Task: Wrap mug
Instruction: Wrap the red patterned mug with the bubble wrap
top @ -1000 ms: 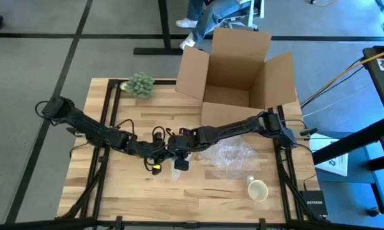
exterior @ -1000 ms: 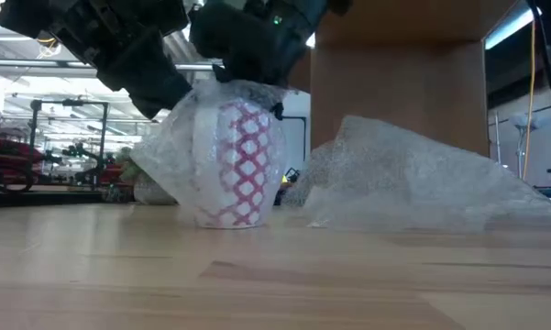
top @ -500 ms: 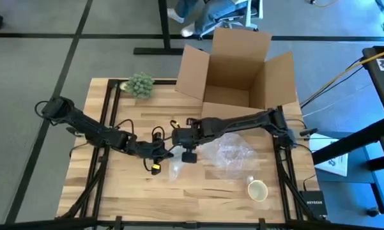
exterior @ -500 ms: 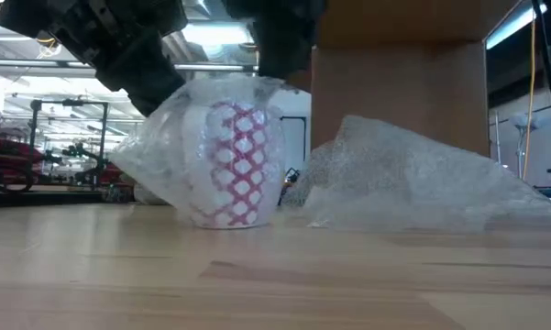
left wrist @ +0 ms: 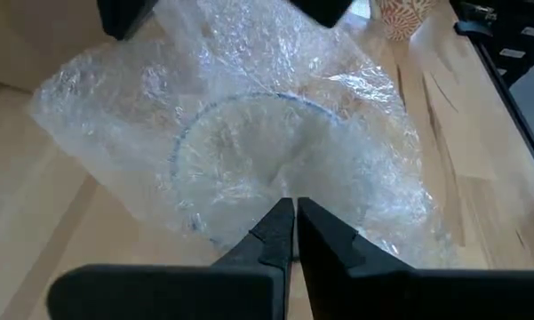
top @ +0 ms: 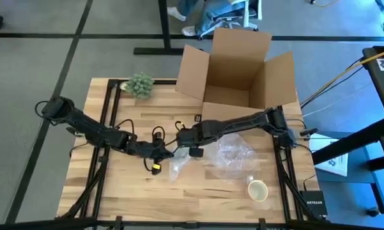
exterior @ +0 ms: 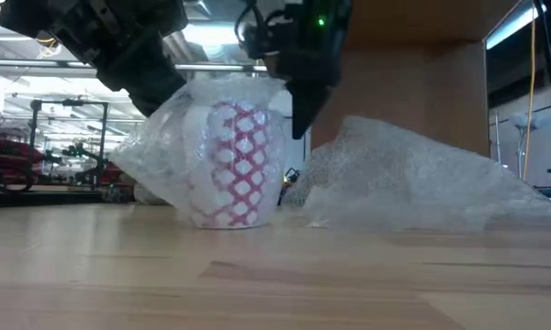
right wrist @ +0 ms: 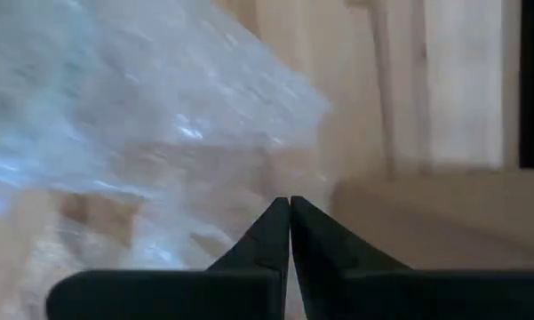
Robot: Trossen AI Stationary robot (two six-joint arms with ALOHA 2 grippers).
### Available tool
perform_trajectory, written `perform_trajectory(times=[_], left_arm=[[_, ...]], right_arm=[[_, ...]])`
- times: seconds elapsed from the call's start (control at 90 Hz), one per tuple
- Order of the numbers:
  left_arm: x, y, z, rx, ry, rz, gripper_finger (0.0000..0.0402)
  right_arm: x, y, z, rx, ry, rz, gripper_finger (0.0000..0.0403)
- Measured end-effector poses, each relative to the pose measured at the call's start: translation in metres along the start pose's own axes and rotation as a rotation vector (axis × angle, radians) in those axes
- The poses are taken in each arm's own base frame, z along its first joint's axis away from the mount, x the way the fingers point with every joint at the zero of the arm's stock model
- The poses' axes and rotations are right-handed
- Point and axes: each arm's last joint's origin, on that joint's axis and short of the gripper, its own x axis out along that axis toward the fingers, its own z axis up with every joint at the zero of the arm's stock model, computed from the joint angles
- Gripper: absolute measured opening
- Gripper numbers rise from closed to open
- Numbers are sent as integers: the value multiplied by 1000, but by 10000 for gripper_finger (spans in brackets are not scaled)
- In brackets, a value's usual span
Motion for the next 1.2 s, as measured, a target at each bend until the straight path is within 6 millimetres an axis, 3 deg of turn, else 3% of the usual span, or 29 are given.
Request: perform_trajectory(times=[0.167, 0.367, 0.733, 0.989, 1.2], left_arm=[[0, 0, 0, -1, -2, -1, 1], [0, 0, 0, -1, -4, -1, 1], [0, 0, 0, -5, -4, -5, 1], [0, 0, 1, -15, -8, -4, 1], [0, -1, 2, -17, -14, -5, 1]], right_arm=[[9, 6, 10, 5, -119, 77, 1], [-7, 15, 19, -48, -218, 74, 1], [-23, 58, 24, -133, -346, 306, 1], [11, 76, 26, -127, -281, 358, 1], [12, 73, 25, -117, -265, 364, 1]])
